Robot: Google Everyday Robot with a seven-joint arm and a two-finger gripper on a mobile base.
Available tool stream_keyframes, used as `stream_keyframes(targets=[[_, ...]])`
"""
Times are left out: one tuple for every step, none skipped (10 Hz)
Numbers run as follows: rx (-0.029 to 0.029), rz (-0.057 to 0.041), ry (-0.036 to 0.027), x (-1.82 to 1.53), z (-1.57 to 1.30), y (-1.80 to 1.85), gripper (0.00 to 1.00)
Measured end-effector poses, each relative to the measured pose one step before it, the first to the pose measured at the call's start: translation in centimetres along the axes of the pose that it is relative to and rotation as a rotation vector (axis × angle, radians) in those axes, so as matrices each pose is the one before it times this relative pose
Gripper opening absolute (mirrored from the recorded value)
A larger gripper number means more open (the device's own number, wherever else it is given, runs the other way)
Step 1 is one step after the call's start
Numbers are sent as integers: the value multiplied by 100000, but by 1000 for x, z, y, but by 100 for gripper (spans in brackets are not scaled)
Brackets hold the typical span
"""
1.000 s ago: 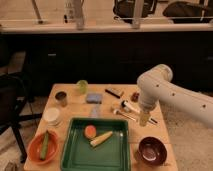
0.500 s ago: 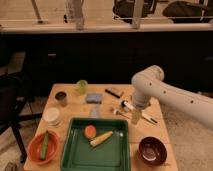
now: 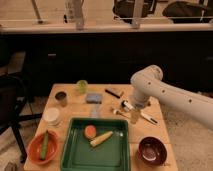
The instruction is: Place fork in purple bowl
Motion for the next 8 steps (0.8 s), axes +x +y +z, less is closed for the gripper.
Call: stream_keyframes(targets=[[-6, 10, 6, 11, 3, 2, 80], [-45, 75, -30, 12, 30, -1, 80], [-82, 293, -138, 12, 36, -25, 80], [-48, 2972, -616, -143, 381, -203, 80], [-49, 2553, -720, -1222, 736, -180, 80], [31, 1558, -600, -798, 166, -44, 80], [452, 2668, 156, -469, 167, -152, 80], [624, 5639, -1013, -441, 151, -173, 80]])
